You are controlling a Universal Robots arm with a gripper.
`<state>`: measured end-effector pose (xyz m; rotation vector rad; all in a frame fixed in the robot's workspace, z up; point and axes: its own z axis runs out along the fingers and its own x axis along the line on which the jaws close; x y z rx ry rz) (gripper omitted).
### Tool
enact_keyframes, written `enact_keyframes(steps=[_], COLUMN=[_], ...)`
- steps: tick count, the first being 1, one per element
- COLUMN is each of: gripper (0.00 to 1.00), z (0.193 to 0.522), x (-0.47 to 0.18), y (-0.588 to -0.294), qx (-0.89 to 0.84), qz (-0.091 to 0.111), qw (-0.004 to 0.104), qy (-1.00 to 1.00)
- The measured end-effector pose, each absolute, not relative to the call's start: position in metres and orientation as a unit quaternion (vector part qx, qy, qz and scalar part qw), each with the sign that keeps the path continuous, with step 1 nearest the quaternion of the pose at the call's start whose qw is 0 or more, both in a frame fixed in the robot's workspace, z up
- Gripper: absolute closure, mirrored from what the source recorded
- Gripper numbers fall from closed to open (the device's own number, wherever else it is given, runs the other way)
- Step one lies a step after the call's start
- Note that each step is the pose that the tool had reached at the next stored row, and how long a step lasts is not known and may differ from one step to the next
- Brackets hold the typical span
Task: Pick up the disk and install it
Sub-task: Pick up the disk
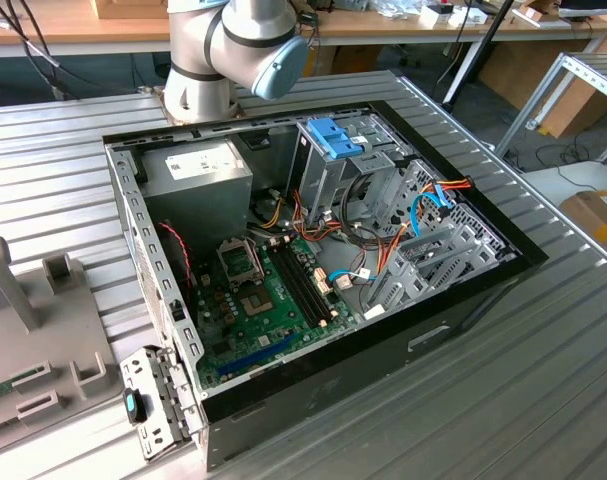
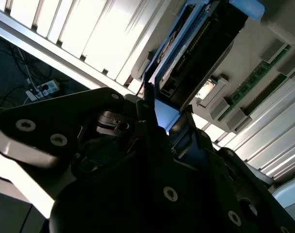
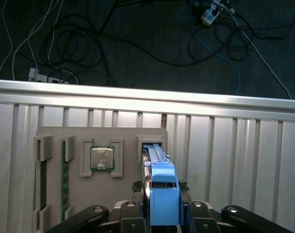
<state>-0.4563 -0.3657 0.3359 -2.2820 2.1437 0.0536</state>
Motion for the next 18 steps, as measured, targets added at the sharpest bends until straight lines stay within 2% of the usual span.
enact_keyframes(steps=[4, 18], gripper=[0.64, 0.64], z=[0.3459, 0.3466], x=[-0.4563, -0.4562], y=[-0.3657, -0.3657], qx=[-0.729, -0.729], qz=[0.017, 0.017], qw=[0.005, 0.005], qy=[0.685, 0.685])
